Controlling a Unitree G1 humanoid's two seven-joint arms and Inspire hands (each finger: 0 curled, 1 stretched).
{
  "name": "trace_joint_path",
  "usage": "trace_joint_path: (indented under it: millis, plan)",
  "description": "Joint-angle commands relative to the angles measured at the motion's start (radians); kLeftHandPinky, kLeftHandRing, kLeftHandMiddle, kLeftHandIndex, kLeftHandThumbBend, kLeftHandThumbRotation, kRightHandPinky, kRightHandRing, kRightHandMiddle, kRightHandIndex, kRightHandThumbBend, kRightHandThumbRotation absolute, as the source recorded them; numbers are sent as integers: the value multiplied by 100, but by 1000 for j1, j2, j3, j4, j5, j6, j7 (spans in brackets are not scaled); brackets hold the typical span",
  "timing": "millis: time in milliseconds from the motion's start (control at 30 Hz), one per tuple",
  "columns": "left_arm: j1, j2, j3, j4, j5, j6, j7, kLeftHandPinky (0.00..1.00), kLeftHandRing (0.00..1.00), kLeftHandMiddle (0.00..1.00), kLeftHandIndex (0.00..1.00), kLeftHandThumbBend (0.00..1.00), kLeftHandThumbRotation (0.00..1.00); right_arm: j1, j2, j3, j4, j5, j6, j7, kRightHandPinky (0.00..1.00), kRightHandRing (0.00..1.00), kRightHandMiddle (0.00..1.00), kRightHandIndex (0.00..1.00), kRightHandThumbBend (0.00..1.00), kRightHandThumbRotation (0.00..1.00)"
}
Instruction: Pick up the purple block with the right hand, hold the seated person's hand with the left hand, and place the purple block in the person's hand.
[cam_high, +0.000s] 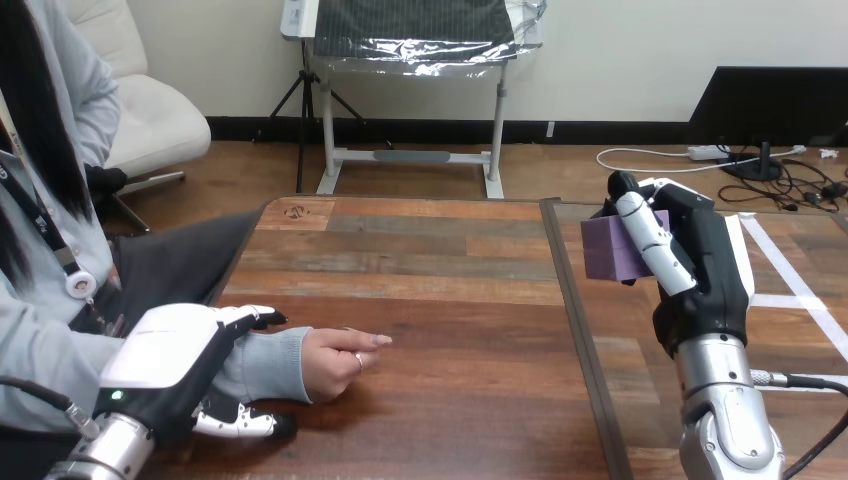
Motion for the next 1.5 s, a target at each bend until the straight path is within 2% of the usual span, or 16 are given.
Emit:
trace_joint_path:
  millis: [0, 300, 500, 900, 1100, 1200, 1467]
  plan:
    - [-76, 16, -49, 68, 25, 8, 32, 75, 77, 75, 76, 100, 36, -29, 5, -12, -79, 21, 9, 11, 0, 4, 9, 14, 27, 42]
    - [-110, 1, -100, 151, 37, 31, 57, 73, 75, 72, 73, 100, 38, -11, 5, -14, -117, 26, 28, 22, 0, 4, 9, 14, 27, 42]
    - [-124, -9, -118, 188, 18, 30, 39, 69, 71, 71, 71, 100, 37, 0, 6, -14, -142, 30, 39, 25, 0, 4, 10, 15, 26, 41]
    - [-149, -20, -170, 244, 27, 9, 102, 57, 58, 60, 62, 100, 35, 22, 3, -11, -189, 45, 67, 39, 0, 4, 10, 15, 26, 41]
    - [-155, -29, -178, 259, 9, -7, 112, 50, 50, 53, 56, 100, 34, 29, 5, -12, -202, 45, 77, 39, 0, 4, 10, 15, 26, 40]
    - [-159, -31, -191, 272, 20, -25, 150, 48, 48, 50, 53, 100, 33, 32, 6, -11, -212, 47, 86, 38, 0, 5, 10, 15, 27, 40]
    - [-167, -41, -210, 291, 18, -27, 173, 39, 39, 43, 46, 99, 31, 40, 9, -6, -227, 33, 89, 31, 0, 5, 11, 15, 26, 38]
